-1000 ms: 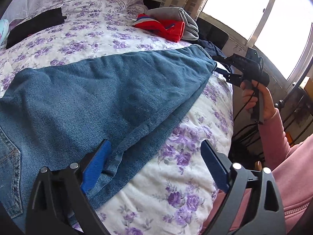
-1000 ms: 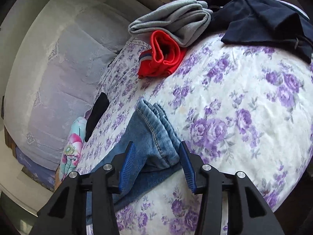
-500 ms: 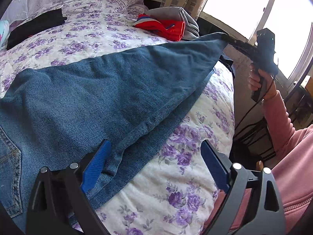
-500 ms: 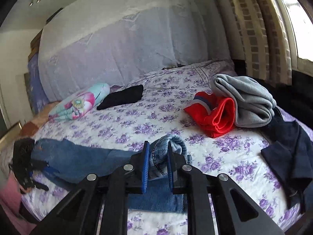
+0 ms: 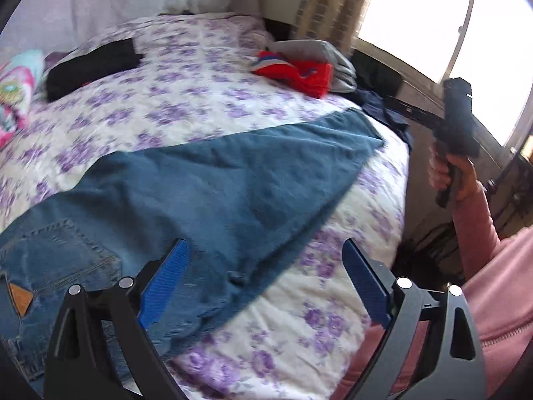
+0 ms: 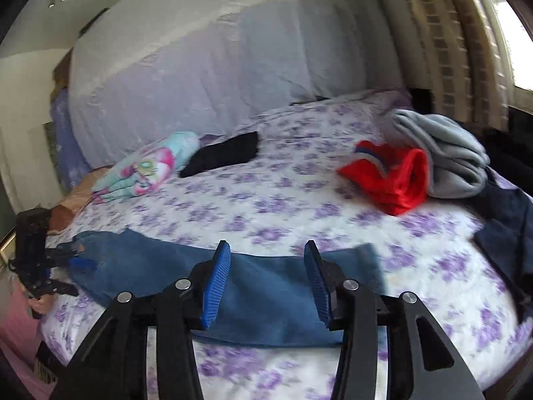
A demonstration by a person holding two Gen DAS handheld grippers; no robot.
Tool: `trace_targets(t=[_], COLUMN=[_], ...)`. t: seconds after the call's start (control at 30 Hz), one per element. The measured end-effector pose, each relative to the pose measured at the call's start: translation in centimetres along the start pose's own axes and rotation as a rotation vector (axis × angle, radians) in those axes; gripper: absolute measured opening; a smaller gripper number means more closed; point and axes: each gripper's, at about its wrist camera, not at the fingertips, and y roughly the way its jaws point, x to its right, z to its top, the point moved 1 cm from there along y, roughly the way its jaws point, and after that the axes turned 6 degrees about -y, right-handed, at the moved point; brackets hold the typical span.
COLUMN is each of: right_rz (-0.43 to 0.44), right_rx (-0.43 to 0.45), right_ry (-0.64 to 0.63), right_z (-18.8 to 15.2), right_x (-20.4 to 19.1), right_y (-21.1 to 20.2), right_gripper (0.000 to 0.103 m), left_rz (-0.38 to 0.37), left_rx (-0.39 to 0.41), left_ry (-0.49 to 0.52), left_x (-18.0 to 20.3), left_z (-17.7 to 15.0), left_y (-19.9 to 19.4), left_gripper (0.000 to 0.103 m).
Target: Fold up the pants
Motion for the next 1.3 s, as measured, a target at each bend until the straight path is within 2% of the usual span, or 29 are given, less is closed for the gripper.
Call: trace_targets(t=[0.03, 0.07, 0.1, 0.17, 0.23, 0.3, 0.33, 0.37, 0.43, 0.47, 0.53, 0.6, 0.63, 0.67, 0.7, 0.73, 0.77, 0.83, 0.87, 0.93, 1.0, 1.03, 1.1, 1.17, 1.23, 1.3], right_rz=[0.039, 0.059, 0.070, 0.040, 0.027, -0.006, -0.014, 0.013, 0.171, 0.241, 0.324, 0.350, 0.366, 0.367, 0.377, 0.392, 0.387, 0.384, 0.400, 0.462, 0.508, 0.513, 0.530, 0.553, 0.564, 0.570], right_rx=[-0.019, -0.057, -0.137, -0.325, -0.291, -0.329, -0.299, -0.250, -0.168, -0.140, -0.115, -0.140, -0.184, -0.244, -0.345, -0.410, -0.375, -0.409, -0.427, -0.425, -0.381, -0.359, -0.334, -0.335, -0.367, -0.412], right_ry=[-0.024, -0.040, -0.059, -0.112, -0.164, -0.151, -0.155, -0.166, -0.198, -0.219, -0.258, -0.281, -0.289, -0.289, -0.291, -0.312, -0.354, -0.435, -0.428, -0.346, -0.285, -0.265, -0.224, -0.194, -0.180, -0.184], right_z=[0.1, -0.4, -1.6, -4.5, -5.5, -4.1, -3.1, -2.3, -0.1, 0.5, 1.1, 1.0, 0.2, -0.9, -2.8, -4.4, -4.8, -4.5, -4.0, -1.5, 1.1, 2.1, 4.6, 6.2, 7.3, 8.0], right_x=[-1.7, -2.8, -3.6, -4.4, -4.8, -5.2, -5.8, -6.7, -10.3, -12.2, -15.2, -18.2, -19.4, -19.9, -20.4, -20.6, -20.6, -20.9, -20.7, -19.8, -19.1, -18.9, -18.3, -17.6, -17.4, -17.5], right_y=[1.8, 3.3, 5.2, 8.0, 7.0, 6.5, 6.1, 5.7, 5.8, 6.2, 7.4, 10.0, 11.7, 12.4, 13.4, 14.0, 13.1, 11.6, 11.2, 10.9, 11.6, 12.0, 14.0, 16.2, 19.2, 22.1], right_gripper=[0.048, 0.048, 0.049, 0.050, 0.051, 0.050, 0.051, 0.052, 0.052, 0.052, 0.050, 0.050, 0.048, 0.046, 0.047, 0.047, 0.048, 0.048, 0.050, 0.052, 0.061, 0.066, 0.066, 0.066, 0.067, 0.066], left_rz=[0.004, 0.006, 0.029, 0.076, 0.087, 0.084, 0.093, 0.134, 0.231, 0.263, 0.305, 0.332, 0.344, 0.373, 0.390, 0.392, 0.422, 0.466, 0.475, 0.450, 0.388, 0.344, 0.286, 0.246, 0.232, 0.248], left_rx=[-0.030, -0.092, -0.109, -0.080, -0.065, -0.043, -0.024, 0.009, 0.076, 0.100, 0.138, 0.132, 0.112, 0.081, 0.055, 0.052, 0.055, 0.028, 0.025, 0.048, 0.115, 0.138, 0.141, 0.077, -0.034, -0.047], left_ry=[-0.034, -0.078, -0.072, 0.012, 0.051, 0.040, 0.026, 0.011, -0.023, -0.046, -0.110, -0.217, -0.264, -0.305, -0.306, -0.274, -0.207, -0.129, -0.117, -0.089, -0.043, -0.015, 0.028, 0.051, 0.033, 0.053], left_x=[-0.6, -1.4, -1.5, -0.1, 0.7, 0.3, -0.1, -0.8, -2.5, -3.4, -5.6, -8.8, -10.2, -11.7, -12.3, -12.2, -11.2, -9.8, -9.4, -8.7, -7.4, -6.6, -6.0, -6.4, -7.8, -8.1], left_z=[-0.2, -1.0, -1.9, -3.7, -4.8, -5.0, -4.9, -4.5, -3.4, -2.9, -2.1, -1.9, -2.2, -3.0, -3.8, -4.5, -5.2, -5.6, -5.1, -3.8, -1.8, -0.8, 0.3, 0.9, -0.1, -1.1], left_y=[0.8, 2.2, 2.7, 2.0, 0.0, -2.3, -3.5, -5.0, -7.2, -7.9, -8.8, -8.6, -8.2, -7.6, -7.0, -6.8, -6.8, -7.2, -7.4, -8.5, -9.1, -8.8, -7.3, -4.2, -0.5, 0.6], left_gripper=[0.091, 0.091, 0.090, 0.090, 0.090, 0.090, 0.090, 0.090, 0.090, 0.090, 0.091, 0.091, 0.091, 0.091, 0.090, 0.090, 0.090, 0.091, 0.091, 0.091, 0.092, 0.094, 0.097, 0.097, 0.097, 0.097])
